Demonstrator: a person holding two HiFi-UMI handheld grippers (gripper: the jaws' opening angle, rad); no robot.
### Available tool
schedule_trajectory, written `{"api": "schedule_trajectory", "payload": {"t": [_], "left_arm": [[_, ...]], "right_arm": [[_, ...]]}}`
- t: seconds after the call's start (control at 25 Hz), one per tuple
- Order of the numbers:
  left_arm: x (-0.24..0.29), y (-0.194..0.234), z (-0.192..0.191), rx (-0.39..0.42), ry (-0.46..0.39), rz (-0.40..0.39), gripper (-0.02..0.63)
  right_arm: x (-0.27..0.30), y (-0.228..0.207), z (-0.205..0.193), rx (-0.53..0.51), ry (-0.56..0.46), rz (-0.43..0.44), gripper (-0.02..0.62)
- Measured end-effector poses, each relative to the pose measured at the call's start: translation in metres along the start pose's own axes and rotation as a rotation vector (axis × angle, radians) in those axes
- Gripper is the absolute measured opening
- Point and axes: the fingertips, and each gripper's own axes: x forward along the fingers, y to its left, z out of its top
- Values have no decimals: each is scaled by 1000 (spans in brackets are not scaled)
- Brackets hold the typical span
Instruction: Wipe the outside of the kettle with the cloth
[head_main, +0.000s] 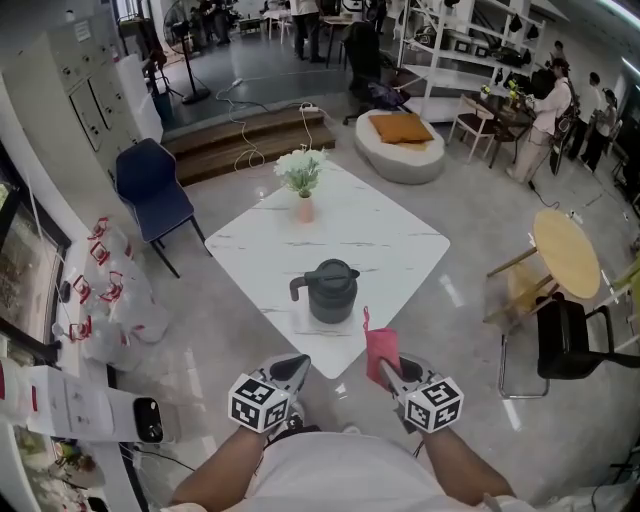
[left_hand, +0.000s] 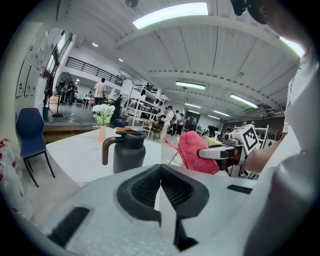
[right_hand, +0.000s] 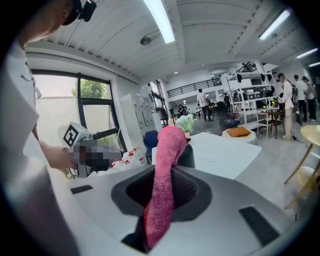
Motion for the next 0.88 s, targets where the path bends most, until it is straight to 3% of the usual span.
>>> {"api": "schedule_trajectory", "payload": {"t": [0.88], "left_arm": [[-4, -19, 13, 57, -38, 45, 2]], "right_arm": [[-8, 2, 3, 7, -43, 41, 63]]}}
